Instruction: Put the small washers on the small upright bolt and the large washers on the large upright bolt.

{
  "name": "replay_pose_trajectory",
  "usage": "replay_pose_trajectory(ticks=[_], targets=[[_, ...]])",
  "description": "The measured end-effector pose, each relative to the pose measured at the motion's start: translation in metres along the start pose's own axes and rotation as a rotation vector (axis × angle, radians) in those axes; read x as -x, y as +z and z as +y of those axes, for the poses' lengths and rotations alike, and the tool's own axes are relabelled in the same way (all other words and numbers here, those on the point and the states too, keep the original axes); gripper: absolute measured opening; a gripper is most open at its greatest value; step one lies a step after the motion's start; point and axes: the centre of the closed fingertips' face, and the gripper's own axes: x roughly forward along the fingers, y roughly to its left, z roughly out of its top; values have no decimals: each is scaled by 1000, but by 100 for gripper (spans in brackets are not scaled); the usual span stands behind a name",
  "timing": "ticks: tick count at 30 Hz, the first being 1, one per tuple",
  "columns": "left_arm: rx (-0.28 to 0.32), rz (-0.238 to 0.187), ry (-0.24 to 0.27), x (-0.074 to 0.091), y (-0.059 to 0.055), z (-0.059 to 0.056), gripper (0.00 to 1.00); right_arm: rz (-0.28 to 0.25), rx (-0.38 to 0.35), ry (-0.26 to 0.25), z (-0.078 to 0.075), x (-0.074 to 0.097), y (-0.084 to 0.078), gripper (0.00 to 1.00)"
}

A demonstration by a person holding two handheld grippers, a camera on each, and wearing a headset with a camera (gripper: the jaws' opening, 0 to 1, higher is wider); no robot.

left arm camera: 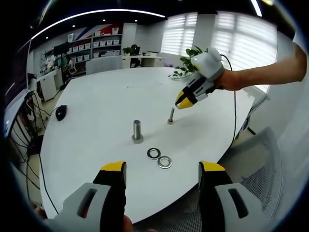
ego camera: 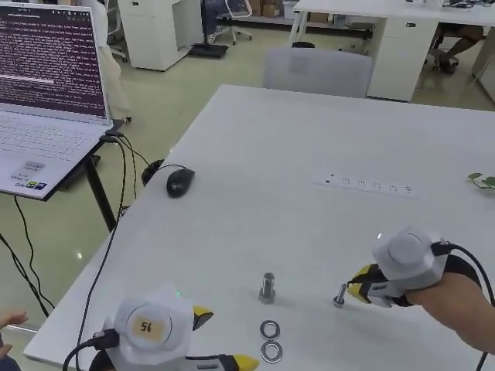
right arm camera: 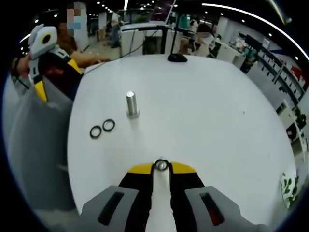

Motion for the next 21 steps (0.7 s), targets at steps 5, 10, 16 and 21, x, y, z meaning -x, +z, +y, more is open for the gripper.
replay_pose_trajectory(ticks=[5, 10, 16, 21], targets=[[0, -1, 3, 1, 1, 1, 60, 30, 18, 16, -1, -5, 0, 13], [1, -1, 6, 3, 0, 2, 60, 51, 34, 26, 0, -9, 0, 13], [5, -2, 8, 2, 0, 4, 60, 69, 49, 37, 2, -12, -1, 13], [6, -2, 7, 2, -1, 3, 60, 76, 55, 40, 2, -14, -1, 13]])
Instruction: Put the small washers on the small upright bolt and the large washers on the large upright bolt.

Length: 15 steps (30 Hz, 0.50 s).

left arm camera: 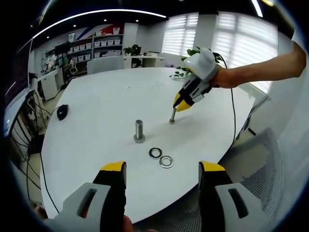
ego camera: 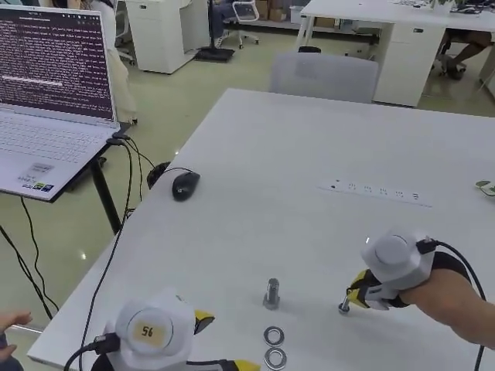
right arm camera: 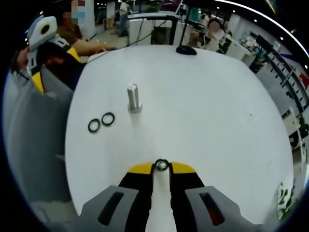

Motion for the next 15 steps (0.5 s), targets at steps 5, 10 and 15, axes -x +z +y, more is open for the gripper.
replay_pose_trajectory(ticks=[5, 10, 15], targets=[[1, 0, 2, 0, -1, 1, 60, 12, 6, 5, 1, -1, -1, 13], [4, 2, 4, 0, -2, 2, 60, 17, 7, 7, 0, -3, -1, 13], [4, 2, 4, 0, -2, 2, 60, 26, 9, 10, 0, -4, -2, 13]])
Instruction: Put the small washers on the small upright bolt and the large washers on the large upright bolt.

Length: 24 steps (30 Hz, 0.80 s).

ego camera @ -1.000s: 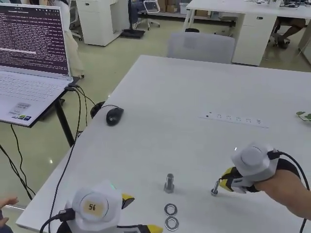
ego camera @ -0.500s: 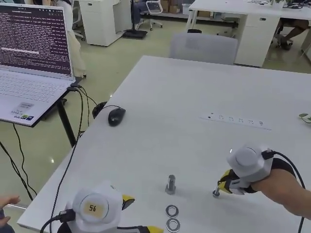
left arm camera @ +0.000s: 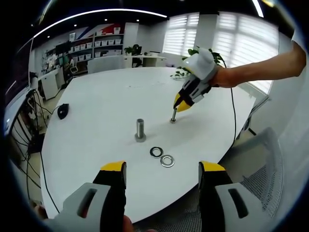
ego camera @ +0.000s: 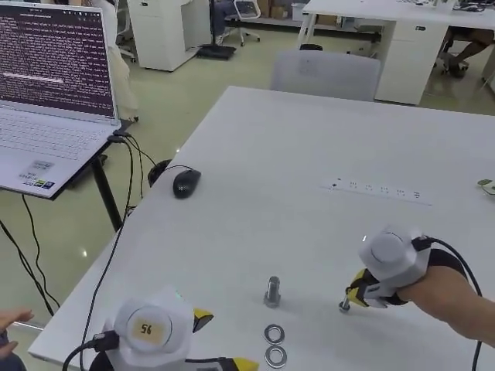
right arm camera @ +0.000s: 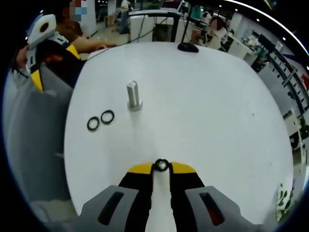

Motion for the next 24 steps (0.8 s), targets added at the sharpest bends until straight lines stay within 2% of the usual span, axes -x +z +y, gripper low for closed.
replay_pose_trajectory(ticks=[9, 24], targets=[[2, 2, -2, -1, -1, -1, 60, 22, -8, 8, 0, -9, -4, 13], [16, 4, 11, 4, -7, 6, 60, 53, -49, 29, 1, -37, -12, 13]])
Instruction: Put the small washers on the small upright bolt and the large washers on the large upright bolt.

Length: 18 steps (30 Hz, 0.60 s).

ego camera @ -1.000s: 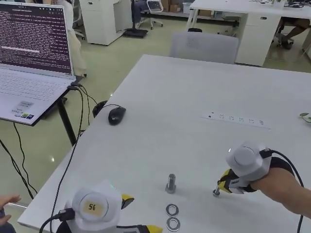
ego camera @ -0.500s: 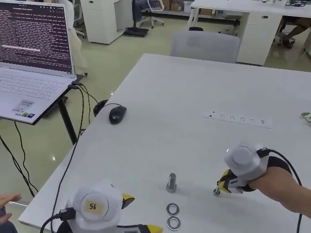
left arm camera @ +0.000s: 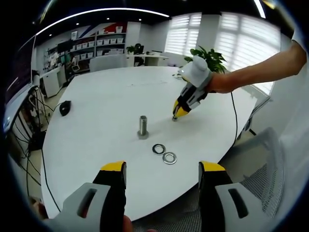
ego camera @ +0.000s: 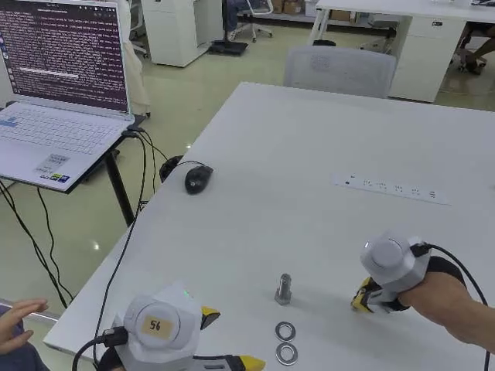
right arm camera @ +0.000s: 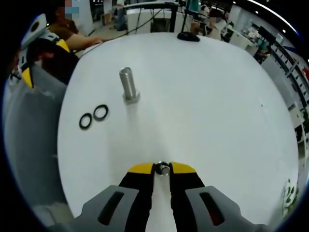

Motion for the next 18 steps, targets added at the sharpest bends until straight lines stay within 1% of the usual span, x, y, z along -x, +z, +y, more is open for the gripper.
replay_pose_trajectory(ticks=[3, 8, 12, 15, 18], targets=[[3, 0, 5, 1, -1, 2, 60, 2, -3, 3, 0, -4, 1, 13], [4, -2, 11, 3, -1, 4, 60, 0, 0, 8, 4, -3, 2, 16], [6, -3, 12, 4, -1, 4, 60, -8, 9, 2, 5, 1, 4, 16], [3, -2, 10, 4, -1, 3, 60, -19, 10, -4, 4, 7, 5, 18], [1, -3, 7, 3, 0, 2, 60, -37, 26, -11, 5, 13, 9, 19]])
